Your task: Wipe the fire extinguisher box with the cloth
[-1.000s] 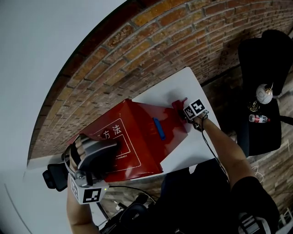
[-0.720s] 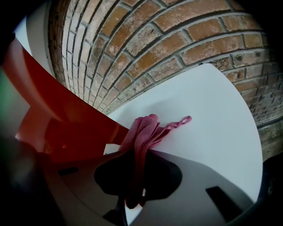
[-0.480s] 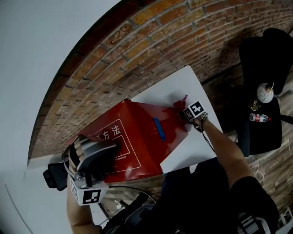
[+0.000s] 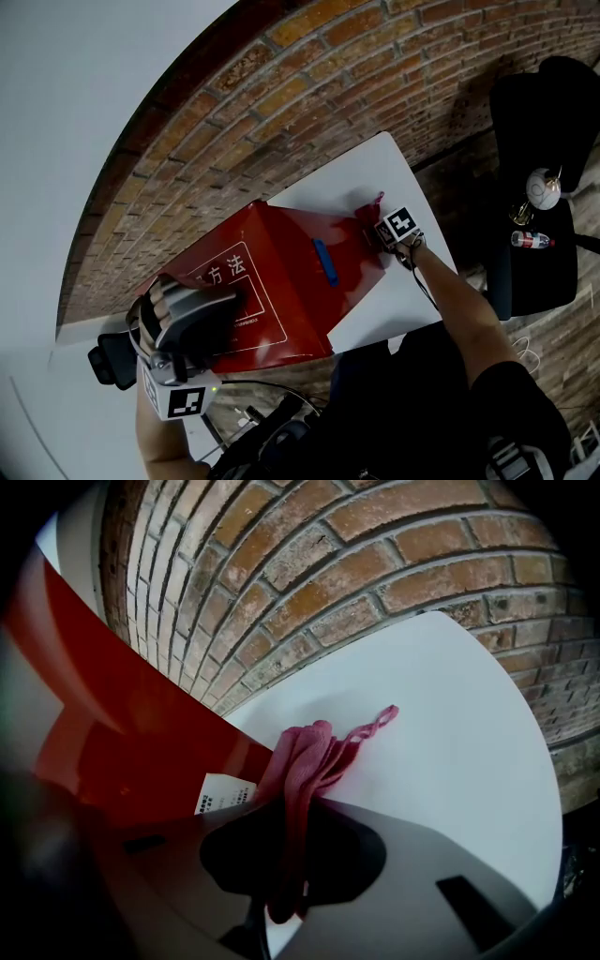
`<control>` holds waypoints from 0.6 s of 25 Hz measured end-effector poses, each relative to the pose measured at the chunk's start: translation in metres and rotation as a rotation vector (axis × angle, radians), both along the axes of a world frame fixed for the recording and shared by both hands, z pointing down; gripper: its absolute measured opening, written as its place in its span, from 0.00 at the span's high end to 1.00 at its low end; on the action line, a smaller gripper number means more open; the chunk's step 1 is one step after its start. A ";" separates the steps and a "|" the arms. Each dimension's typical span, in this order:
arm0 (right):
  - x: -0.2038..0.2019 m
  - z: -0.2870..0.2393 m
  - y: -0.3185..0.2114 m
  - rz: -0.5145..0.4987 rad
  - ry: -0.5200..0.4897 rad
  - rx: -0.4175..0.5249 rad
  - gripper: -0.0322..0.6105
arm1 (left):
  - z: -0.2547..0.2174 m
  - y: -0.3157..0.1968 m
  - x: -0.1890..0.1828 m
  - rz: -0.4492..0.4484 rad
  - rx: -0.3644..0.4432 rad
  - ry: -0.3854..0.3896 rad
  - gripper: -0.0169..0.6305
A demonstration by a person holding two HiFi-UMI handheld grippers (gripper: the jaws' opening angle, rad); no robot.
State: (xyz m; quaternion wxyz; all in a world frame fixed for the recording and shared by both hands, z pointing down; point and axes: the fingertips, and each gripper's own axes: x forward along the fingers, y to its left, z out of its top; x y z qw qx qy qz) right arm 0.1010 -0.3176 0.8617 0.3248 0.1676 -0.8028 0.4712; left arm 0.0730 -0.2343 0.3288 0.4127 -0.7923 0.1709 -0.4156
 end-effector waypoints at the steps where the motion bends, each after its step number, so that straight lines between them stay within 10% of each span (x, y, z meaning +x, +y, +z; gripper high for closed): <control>1: 0.000 0.001 0.000 0.000 -0.005 0.006 0.85 | 0.000 0.000 0.001 0.003 -0.004 0.003 0.93; 15: 0.009 0.001 0.008 0.005 -0.002 0.039 0.85 | -0.001 0.000 0.000 -0.003 0.002 0.000 0.93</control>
